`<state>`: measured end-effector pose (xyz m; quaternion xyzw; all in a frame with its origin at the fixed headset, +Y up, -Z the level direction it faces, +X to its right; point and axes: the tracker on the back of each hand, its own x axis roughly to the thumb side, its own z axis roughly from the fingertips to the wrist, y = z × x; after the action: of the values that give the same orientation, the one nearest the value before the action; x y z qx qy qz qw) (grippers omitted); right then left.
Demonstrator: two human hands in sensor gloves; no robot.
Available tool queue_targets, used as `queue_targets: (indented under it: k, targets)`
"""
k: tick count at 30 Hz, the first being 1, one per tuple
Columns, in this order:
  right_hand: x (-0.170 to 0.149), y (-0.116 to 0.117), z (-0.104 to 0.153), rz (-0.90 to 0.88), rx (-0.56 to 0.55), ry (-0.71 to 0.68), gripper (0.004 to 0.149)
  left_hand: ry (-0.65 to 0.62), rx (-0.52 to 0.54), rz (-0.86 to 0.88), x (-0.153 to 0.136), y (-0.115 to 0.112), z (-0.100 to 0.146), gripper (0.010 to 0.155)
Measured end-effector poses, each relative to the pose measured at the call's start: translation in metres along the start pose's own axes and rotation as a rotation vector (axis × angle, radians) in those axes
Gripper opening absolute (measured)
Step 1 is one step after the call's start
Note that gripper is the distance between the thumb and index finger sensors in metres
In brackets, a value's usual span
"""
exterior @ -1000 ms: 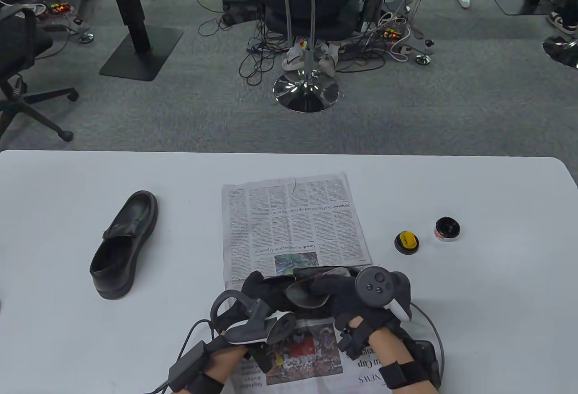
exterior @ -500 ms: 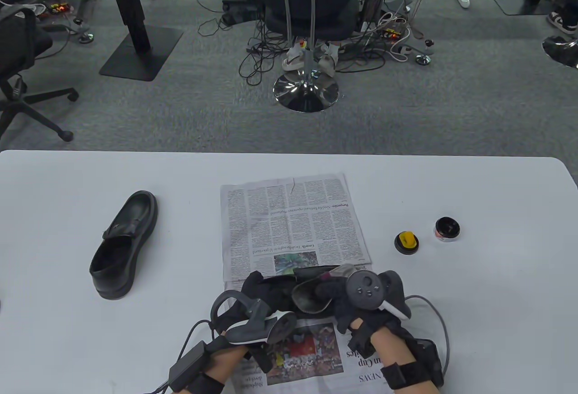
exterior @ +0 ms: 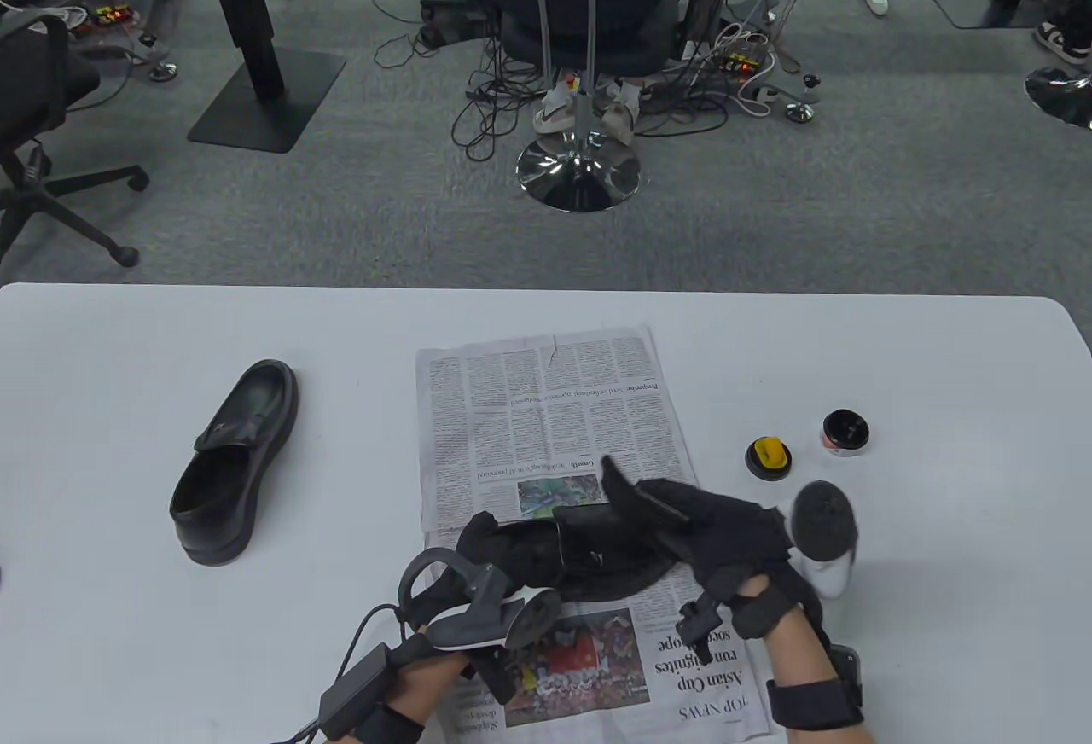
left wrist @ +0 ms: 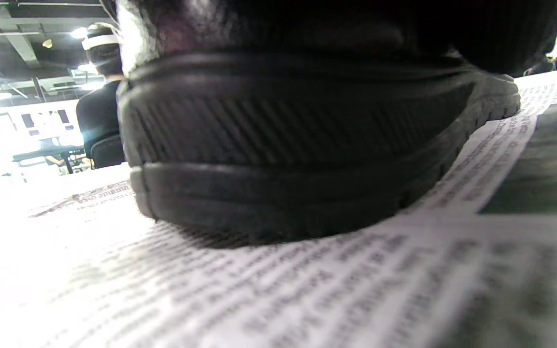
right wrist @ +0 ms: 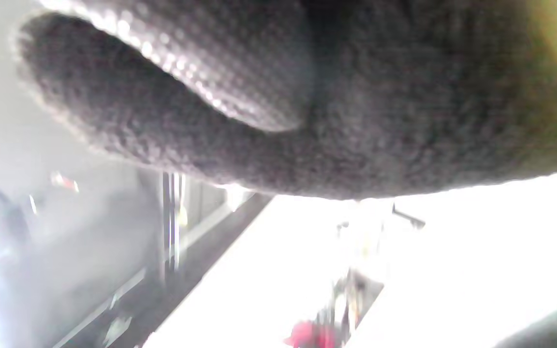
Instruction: Dip and apply built-in sponge shoe polish on shoes
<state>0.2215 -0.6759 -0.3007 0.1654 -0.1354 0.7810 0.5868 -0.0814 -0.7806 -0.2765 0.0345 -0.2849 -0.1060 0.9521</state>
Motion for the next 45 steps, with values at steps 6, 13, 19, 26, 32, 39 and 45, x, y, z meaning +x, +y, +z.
queue_targets:
  k: [6,13,19,26,32,39,45]
  targets:
    - [-0.007,-0.085,0.017,0.596,-0.27,0.075,0.039,0.0,0.0,-0.002,0.0,0.0,0.0,0.037]
    - [-0.06,-0.12,0.027,0.986,-0.195,0.285,0.04,0.0,0.001,0.0,0.0,0.0,0.0,0.037]
    - [-0.112,-0.103,0.032,1.112,0.011,0.477,0.042,0.001,0.002,0.0,0.0,0.0,0.0,0.037]
    - [-0.131,-0.085,0.029,0.965,0.347,0.823,0.053,0.0,0.002,0.002,0.0,0.0,0.0,0.038]
    - [-0.138,-0.077,0.038,0.737,0.502,0.98,0.076,-0.002,0.001,-0.002,0.0,0.0,0.0,0.038]
    - [-0.107,-0.105,0.03,0.471,0.386,0.934,0.082,-0.007,-0.018,-0.008,0.0,0.0,0.0,0.038]
    - [-0.018,-0.128,-0.008,0.606,-0.012,0.456,0.077,-0.001,-0.034,-0.008,0.0,0.001,0.0,0.039]
